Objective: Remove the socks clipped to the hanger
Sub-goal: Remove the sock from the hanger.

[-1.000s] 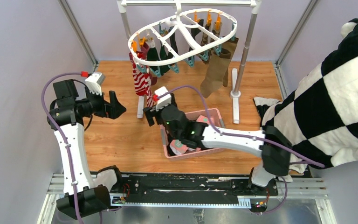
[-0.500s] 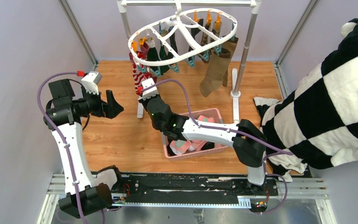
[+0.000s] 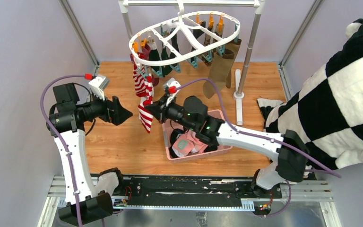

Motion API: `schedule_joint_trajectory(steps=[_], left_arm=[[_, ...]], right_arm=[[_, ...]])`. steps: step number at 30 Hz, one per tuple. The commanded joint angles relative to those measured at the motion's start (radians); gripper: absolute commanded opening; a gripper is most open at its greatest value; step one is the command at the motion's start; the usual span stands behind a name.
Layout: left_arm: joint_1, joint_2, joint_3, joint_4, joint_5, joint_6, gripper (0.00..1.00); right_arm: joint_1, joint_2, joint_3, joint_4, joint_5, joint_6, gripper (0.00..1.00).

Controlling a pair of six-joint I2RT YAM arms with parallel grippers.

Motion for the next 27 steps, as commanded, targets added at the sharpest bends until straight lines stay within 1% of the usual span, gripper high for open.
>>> schedule_joint_trajectory(steps=[1,6,10,13,17,23,27], left_arm=[[-0.096,0.002,-0.003,-0.016,0.099,-0.001,1.0],[-0.18,0.025,0.018,-0.017,0.205,-0.028,1.0],[-0.257,0.049,0.031,-0.017,0.222,-0.02,1.0],[-0.321,0.082,0.032,-0.018,0.22,-0.016,1.0],[-0.399,0.121,0.042,-0.018,0.228,-0.008,1.0],[-0.444,0.154,0.061,-0.019,0.245,0.0,0.99],[-0.464,0.167,0.051,-0.018,0.274,-0.003,0.94]], right_arm=[[-0.054,-0.11,-0.112,0.057,-0.306,0.216,0.0],[-0.113,-0.218,-0.219,0.117,-0.422,0.335,0.0],[-0.149,-0.257,-0.255,0.145,-0.528,0.407,0.0],[-0.176,-0.267,-0.289,0.216,-0.599,0.489,0.0],[-0.2,-0.268,-0.321,0.295,-0.627,0.558,0.0],[-0.207,-0.235,-0.322,0.367,-0.645,0.562,0.0],[-0.207,-0.206,-0.314,0.412,-0.646,0.562,0.0]])
